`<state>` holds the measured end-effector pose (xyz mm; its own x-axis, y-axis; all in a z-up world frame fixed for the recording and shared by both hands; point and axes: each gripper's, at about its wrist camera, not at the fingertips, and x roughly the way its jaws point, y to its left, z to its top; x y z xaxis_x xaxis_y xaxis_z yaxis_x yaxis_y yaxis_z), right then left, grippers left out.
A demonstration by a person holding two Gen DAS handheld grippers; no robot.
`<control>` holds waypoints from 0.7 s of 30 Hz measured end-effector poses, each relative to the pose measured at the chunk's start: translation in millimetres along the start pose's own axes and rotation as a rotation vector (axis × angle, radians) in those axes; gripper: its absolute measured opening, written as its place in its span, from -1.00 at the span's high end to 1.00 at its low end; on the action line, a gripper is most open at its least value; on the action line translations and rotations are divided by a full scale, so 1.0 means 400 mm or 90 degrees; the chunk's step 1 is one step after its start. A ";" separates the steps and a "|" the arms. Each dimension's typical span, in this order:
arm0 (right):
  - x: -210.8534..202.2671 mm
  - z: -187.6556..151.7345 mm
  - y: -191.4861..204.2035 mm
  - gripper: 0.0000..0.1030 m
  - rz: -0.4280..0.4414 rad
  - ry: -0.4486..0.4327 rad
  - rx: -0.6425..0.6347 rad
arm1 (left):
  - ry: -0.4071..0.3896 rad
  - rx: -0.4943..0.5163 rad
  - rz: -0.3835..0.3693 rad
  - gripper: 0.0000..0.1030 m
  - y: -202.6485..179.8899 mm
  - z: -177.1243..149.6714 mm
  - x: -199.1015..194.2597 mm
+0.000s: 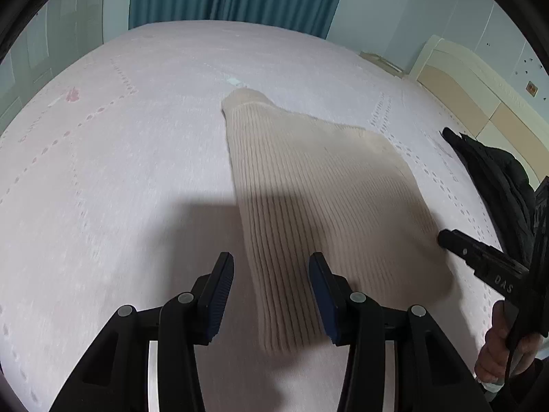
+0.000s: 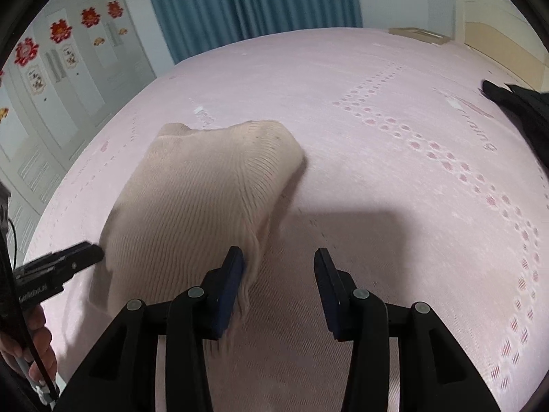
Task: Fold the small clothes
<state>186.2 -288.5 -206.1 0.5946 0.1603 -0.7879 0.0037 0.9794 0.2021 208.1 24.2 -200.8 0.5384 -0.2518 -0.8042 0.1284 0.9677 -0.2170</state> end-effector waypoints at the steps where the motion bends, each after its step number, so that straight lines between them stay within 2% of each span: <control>1: -0.016 -0.003 0.000 0.18 -0.011 0.002 0.003 | 0.000 0.002 0.001 0.15 -0.007 -0.009 -0.018; 6: -0.143 -0.003 0.019 0.14 -0.028 -0.003 0.011 | -0.004 0.004 0.014 0.12 -0.051 -0.040 -0.120; 11: -0.294 0.006 0.068 -0.26 -0.066 -0.032 -0.019 | -0.033 0.000 0.044 0.03 -0.093 -0.044 -0.240; 12: -0.325 0.006 0.076 -0.37 -0.076 -0.040 -0.024 | -0.042 -0.001 0.046 -0.09 -0.099 -0.042 -0.268; 13: -0.354 0.005 0.083 -0.41 -0.075 -0.046 -0.028 | -0.051 -0.001 0.044 -0.25 -0.107 -0.042 -0.297; 17: -0.452 -0.010 0.101 -0.49 -0.082 -0.056 -0.032 | -0.084 0.009 0.060 -0.32 -0.140 -0.048 -0.399; 19: -0.491 -0.024 0.109 -0.79 -0.082 -0.065 -0.033 | -0.097 0.010 0.065 -0.42 -0.154 -0.053 -0.444; 21: -0.531 -0.039 0.119 -0.91 -0.075 -0.080 -0.035 | -0.108 0.009 0.068 -0.49 -0.166 -0.058 -0.481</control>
<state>47.6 -274.0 -38.2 0.6881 0.0315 -0.7249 0.0374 0.9962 0.0787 76.6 8.1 -44.5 0.6819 -0.1431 -0.7173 0.0738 0.9891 -0.1271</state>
